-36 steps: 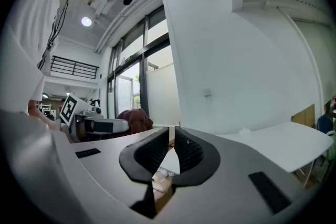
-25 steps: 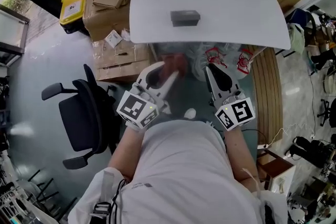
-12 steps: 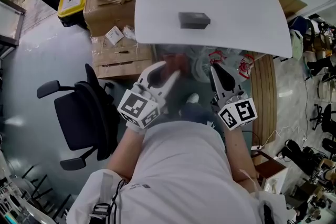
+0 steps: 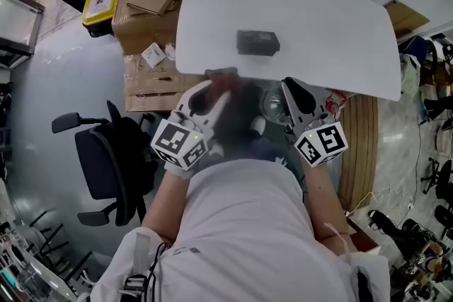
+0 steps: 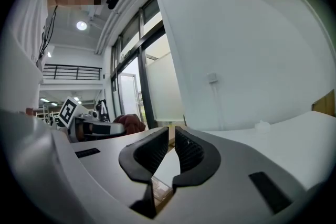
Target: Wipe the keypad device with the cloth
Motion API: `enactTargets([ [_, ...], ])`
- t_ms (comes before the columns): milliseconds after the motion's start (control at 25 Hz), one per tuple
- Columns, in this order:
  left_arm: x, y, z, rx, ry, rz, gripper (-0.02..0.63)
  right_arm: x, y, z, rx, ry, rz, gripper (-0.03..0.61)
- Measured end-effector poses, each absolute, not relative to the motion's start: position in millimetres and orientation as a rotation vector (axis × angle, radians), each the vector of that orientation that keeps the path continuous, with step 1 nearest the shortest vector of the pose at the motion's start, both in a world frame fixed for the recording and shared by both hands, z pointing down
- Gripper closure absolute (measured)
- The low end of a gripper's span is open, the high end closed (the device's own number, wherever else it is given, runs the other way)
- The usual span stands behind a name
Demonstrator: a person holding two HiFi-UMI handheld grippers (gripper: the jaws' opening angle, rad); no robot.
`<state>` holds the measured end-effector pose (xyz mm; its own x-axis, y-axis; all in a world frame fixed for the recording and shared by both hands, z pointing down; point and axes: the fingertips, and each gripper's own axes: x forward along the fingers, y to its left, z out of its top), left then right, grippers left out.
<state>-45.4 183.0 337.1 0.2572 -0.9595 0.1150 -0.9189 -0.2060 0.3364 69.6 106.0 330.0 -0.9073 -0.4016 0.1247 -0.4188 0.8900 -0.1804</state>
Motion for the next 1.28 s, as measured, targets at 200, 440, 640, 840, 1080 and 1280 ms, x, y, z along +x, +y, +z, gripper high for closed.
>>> enactTargets([
  [200, -43, 140, 339, 2.095, -1.790, -0.172, 0.514, 72, 58, 333, 0.557, -2.997, 0.334, 0.532],
  [440, -35, 112, 344, 2.025, -1.869, -0.086, 0.512, 81, 23, 340, 0.462, -3.003, 0.378, 0.532],
  [640, -42, 100, 344, 1.987, -1.890, -0.088, 0.512, 87, 5, 352, 0.469, -2.984, 0.393, 0.532],
  [840, -54, 90, 355, 1.955, -1.880, -0.068, 0.511, 74, 4, 367, 0.398, -2.920, 0.251, 0.527],
  [1080, -75, 66, 367, 1.980, -1.795, -0.047, 0.511, 53, -6, 397, 0.340, -2.815, 0.292, 0.433],
  [1280, -102, 44, 378, 1.995, -1.742, 0.006, 0.509, 31, -17, 422, 0.322, -2.707, 0.178, 0.411],
])
